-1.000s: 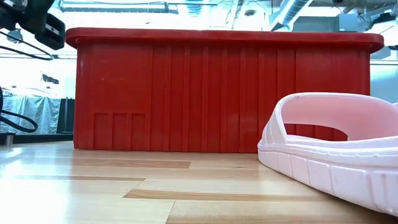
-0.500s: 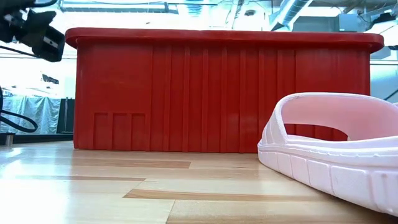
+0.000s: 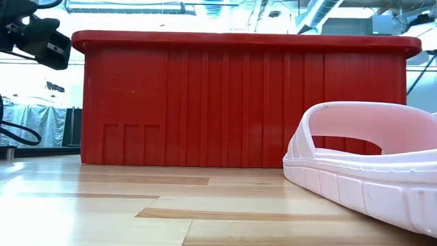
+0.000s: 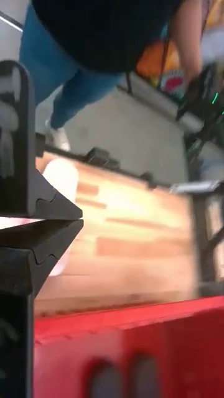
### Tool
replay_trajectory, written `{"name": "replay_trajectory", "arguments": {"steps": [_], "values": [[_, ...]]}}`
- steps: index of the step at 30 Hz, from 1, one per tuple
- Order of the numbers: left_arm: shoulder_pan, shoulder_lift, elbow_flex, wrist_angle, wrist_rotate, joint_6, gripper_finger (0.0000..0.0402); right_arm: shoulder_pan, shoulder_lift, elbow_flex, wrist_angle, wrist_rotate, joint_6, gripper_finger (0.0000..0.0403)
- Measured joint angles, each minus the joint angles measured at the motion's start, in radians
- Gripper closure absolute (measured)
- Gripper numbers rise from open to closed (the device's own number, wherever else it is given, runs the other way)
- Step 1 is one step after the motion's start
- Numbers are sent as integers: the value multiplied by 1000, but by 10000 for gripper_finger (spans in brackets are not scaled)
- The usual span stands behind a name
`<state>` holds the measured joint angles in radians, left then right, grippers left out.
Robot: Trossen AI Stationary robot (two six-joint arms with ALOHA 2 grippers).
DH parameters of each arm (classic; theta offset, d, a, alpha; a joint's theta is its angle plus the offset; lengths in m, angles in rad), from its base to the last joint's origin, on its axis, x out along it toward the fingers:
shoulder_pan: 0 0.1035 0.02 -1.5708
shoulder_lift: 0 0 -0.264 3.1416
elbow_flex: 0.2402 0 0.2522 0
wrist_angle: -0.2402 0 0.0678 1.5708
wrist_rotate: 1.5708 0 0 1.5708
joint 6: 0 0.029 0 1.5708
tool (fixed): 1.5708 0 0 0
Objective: Pick and place slides into bin
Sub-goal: Put the left pink slipper into the red bin
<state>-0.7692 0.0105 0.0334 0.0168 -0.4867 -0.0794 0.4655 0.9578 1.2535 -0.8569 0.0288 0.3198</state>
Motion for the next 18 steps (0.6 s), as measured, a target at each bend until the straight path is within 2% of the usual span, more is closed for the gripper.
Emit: {"name": "replay_trajectory", "arguments": {"steps": [9,12,18], "values": [[0,0,0,-2,0,10,281,166,241,-1,-75,440,406,403],[0,0,0,-3,0,9,281,189,337,-1,-92,491,529,403],[0,0,0,-3,0,15,281,226,538,-1,-100,494,726,403]]}}
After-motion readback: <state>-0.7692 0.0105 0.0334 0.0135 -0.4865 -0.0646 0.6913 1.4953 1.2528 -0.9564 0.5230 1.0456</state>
